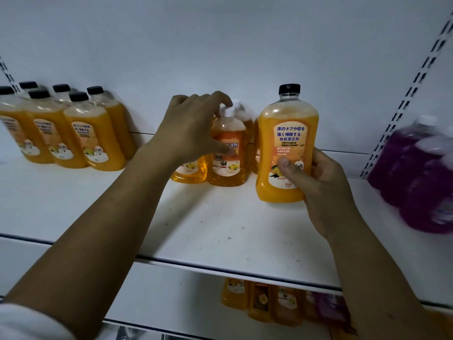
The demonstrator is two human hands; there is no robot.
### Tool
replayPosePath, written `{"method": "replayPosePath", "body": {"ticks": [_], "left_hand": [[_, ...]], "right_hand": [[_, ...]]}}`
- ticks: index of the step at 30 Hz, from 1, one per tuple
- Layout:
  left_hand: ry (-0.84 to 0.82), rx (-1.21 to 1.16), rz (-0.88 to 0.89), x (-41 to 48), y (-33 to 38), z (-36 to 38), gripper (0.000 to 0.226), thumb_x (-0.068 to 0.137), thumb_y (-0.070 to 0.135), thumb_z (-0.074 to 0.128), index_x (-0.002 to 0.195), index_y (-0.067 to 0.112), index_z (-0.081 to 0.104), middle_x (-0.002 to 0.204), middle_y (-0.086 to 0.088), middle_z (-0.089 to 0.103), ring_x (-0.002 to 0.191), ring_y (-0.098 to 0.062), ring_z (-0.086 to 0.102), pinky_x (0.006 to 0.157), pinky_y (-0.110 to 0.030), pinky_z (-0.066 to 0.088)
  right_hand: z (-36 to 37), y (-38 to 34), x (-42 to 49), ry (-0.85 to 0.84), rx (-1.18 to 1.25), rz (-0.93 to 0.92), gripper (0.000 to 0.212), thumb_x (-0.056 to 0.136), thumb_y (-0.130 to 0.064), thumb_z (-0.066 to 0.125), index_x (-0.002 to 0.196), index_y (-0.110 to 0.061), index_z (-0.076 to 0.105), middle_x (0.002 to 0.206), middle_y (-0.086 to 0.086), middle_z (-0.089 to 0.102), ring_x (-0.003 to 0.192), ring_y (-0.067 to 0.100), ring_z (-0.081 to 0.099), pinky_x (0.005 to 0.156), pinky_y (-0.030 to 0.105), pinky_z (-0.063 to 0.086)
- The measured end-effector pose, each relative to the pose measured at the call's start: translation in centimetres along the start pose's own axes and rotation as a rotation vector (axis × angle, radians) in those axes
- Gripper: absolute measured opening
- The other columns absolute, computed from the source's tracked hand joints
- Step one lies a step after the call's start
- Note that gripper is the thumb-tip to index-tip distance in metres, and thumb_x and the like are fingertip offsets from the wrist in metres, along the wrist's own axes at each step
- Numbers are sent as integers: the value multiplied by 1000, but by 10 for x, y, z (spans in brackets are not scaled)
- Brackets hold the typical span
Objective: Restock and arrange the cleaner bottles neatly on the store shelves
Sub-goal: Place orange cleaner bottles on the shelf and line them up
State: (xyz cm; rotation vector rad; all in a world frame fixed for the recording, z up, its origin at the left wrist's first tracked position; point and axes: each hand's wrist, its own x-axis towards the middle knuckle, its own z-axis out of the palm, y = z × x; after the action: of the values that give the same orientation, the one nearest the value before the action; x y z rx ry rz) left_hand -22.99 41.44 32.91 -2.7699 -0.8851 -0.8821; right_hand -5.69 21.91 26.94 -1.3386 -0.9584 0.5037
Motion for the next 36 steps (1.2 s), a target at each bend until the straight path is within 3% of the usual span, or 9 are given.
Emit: {"method": "replayPosePath", "body": {"ticks": [8,16,22,25,28,32,36], "left_hand": [[-18,-18,-5,0,0,1,87,71,55,90,143,32,47,137,6,65,121,-25,61,113,-43,30],[45,48,-13,-20,4,-8,97,76,68,78,156,30,38,154,0,50,145,-27,42,121,-51,26],[229,23,-195,-112,8,-37,71,91,67,61,148,27,48,144,1,55,136,-23,49,109,-49,43],[195,100,-335,-166,3,-47,67,92,69,58,145,29,50,142,4,56,132,-22,51,104,-44,43],[149,157,-483,-214,-6,-59,65,94,72,54,146,34,49,146,7,55,137,-20,49,110,-49,43],[133,219,-603,-262,-24,-75,64,92,72,53,145,36,49,144,11,55,137,-18,50,109,-49,45],[114,238,-667,-292,-53,-87,59,95,70,55,144,36,50,143,11,56,135,-17,51,108,-51,46]], "right_hand": [[-1,2,-3,-20,-3,6,69,68,-55,77,129,-26,67,119,-10,77,108,11,74,96,39,60],[4,-3,-12,-25,-22,-27,63,69,-53,76,126,-27,68,113,-14,78,103,6,75,79,20,61],[22,-15,-29,-75,-9,-108,55,69,-51,79,119,-31,69,108,-18,78,99,3,75,79,22,61],[42,-19,-37,-139,30,-123,56,69,-50,80,119,-27,68,108,-17,78,98,5,76,83,28,60],[69,-17,-44,-204,71,-123,58,71,-49,82,122,-27,67,111,-15,78,100,7,76,86,36,62],[115,-14,-56,-294,137,-122,55,74,-46,82,123,-27,66,109,-18,77,98,1,74,79,22,62],[173,-17,-61,-382,177,-121,49,81,-29,86,125,-22,64,109,-13,77,96,-1,74,75,14,58]]}}
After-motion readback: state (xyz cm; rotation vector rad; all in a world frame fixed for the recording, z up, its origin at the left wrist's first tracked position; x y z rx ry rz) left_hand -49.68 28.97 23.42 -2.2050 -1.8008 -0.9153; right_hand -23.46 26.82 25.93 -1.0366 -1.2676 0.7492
